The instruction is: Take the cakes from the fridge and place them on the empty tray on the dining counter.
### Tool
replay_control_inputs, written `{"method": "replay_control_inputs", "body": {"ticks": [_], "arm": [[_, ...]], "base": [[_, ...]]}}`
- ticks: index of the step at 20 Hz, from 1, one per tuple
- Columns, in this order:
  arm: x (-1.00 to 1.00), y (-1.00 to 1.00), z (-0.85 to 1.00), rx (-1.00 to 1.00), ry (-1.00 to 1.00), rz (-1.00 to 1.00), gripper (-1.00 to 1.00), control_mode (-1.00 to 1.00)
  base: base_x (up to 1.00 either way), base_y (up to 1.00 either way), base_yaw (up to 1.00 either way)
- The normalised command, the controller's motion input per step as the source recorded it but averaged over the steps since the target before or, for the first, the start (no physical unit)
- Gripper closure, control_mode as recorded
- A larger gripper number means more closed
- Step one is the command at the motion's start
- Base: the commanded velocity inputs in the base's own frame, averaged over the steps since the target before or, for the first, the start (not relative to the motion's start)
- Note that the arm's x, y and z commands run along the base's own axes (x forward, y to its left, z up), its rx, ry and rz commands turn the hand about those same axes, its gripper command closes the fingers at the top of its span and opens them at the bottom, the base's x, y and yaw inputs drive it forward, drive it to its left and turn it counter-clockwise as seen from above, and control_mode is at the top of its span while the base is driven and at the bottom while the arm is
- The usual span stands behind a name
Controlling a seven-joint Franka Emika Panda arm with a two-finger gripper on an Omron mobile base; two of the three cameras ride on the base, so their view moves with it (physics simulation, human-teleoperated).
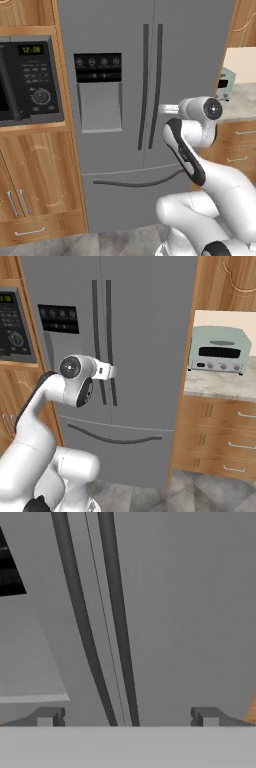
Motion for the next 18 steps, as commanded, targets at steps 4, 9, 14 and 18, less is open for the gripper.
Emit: {"method": "replay_control_inputs", "body": {"ticks": [4,9,14,18], "arm": [[0.60,-0.04,0.00,0.02,-0.03,-0.07,-1.00,-1.00],[0.52,-0.19,0.00,0.03,0.01,-0.04,-1.00,-1.00],[0.62,-0.08,0.00,0.00,0.01,-0.01,-1.00,-1.00],[0.65,0.00,0.00,0.00,-0.04,0.00,-1.00,-1.00]], "base": [[0.00,0.00,0.00],[0.00,0.00,0.00],[0.00,0.00,0.00],[0.00,0.00,0.00]]}}
